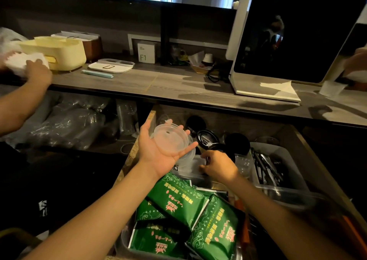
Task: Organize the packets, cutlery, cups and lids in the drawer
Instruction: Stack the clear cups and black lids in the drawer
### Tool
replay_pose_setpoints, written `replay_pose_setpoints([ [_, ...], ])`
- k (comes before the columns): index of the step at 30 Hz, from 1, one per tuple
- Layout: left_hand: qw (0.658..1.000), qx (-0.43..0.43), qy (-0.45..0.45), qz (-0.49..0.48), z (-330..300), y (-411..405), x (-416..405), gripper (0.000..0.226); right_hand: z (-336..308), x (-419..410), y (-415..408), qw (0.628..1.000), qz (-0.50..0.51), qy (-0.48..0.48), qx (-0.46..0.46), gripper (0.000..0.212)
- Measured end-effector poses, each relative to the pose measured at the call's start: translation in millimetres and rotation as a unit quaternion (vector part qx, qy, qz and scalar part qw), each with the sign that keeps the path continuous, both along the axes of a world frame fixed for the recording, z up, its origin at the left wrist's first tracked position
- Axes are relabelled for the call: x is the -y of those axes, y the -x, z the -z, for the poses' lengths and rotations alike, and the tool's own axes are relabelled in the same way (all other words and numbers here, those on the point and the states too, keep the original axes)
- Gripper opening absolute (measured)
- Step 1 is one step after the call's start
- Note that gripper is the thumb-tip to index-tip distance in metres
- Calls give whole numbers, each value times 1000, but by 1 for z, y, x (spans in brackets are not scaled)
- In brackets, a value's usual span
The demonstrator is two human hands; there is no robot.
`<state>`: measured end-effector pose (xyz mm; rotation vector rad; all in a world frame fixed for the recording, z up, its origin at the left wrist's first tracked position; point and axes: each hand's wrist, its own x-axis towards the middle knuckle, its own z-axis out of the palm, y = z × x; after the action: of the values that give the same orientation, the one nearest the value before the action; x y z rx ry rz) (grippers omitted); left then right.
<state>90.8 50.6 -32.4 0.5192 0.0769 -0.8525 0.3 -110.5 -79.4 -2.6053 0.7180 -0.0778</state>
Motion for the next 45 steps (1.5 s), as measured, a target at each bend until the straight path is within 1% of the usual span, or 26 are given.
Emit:
replay_pose_setpoints([
  [4,999,37,-35,0,-1,2,3,65,-1,5,4,997,45,-25,55,37],
  [7,997,62,-39,10,-2,4,4,50,-7,9,8,989,89,-21,113,20],
  [9,997,75,-34,8,-2,4,3,45,-18,10,13,978,105,-39,178,10],
  [11,996,90,-26,8,-2,4,3,44,-33,13,20,963,115,-44,242,12],
  [13,994,104,-23,16,-3,4,3,42,-45,17,28,941,128,-56,309,11],
  [16,991,123,-26,32,-2,7,4,43,-55,21,40,880,136,-155,427,14],
  [18,990,126,-24,54,-2,12,6,48,-59,21,46,851,121,-196,471,18],
  [20,987,131,-34,86,-2,19,9,53,-62,18,47,844,109,-227,473,17],
  [22,979,150,-49,132,-3,28,11,59,-63,12,45,853,92,-237,456,18],
  [24,967,174,-64,177,-4,39,12,66,-61,5,44,877,68,-195,433,21],
  [26,962,173,-63,202,-6,51,12,64,-59,-2,44,894,45,-145,421,23],
  [29,963,161,-43,213,-6,62,11,55,-57,-7,46,902,20,-104,419,25],
  [34,965,138,-48,219,-4,64,10,56,-53,-11,51,913,-63,-48,400,30],
  [38,962,148,-58,221,-4,64,8,51,-51,-13,50,903,-83,-16,421,31],
  [41,957,148,-56,241,-3,63,6,47,-51,-11,50,894,-127,12,431,29],
  [45,950,174,-62,252,-6,64,3,43,-53,-10,49,879,-163,52,446,27],
])
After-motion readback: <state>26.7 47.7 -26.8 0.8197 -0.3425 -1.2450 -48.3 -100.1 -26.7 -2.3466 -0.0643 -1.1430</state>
